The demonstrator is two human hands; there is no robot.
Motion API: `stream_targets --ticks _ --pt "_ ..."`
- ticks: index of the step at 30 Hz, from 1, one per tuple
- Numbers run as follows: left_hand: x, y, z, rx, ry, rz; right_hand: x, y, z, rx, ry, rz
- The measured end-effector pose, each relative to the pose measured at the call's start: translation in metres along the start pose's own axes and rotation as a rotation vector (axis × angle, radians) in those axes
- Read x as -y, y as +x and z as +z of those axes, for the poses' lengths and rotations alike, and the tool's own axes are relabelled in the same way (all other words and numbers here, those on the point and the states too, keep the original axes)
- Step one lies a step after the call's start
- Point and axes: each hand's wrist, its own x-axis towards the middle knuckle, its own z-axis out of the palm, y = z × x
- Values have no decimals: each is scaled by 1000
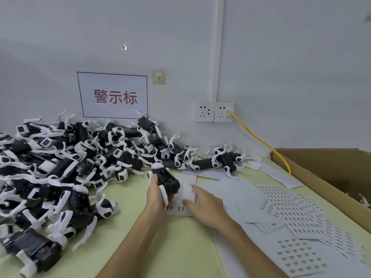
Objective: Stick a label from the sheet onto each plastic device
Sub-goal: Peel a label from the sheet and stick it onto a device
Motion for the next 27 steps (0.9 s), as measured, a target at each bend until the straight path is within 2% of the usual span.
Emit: stream_targets --ticks 3,5,8,10,19,24,27 --pt "5 1 3 -2 5 25 0 1 8 29 -48 -53" --pt "7 1 6 -35 22 21 0 0 7 -2 6 -54" --pt "8 1 6 -9 32 -22 2 -1 1 -87 402 -13" --pt "8 -1 5 20 66 -30 4 -1 -4 -119 563 11" --pt "-7 -8 -1 70 -131 85 1 2 -16 -231 692 15" --pt "-11 -9 -2 211 -260 34 0 3 -16 -329 758 19" --pt "-11 -9 -2 277 -252 39 -3 5 -16 -409 760 12"
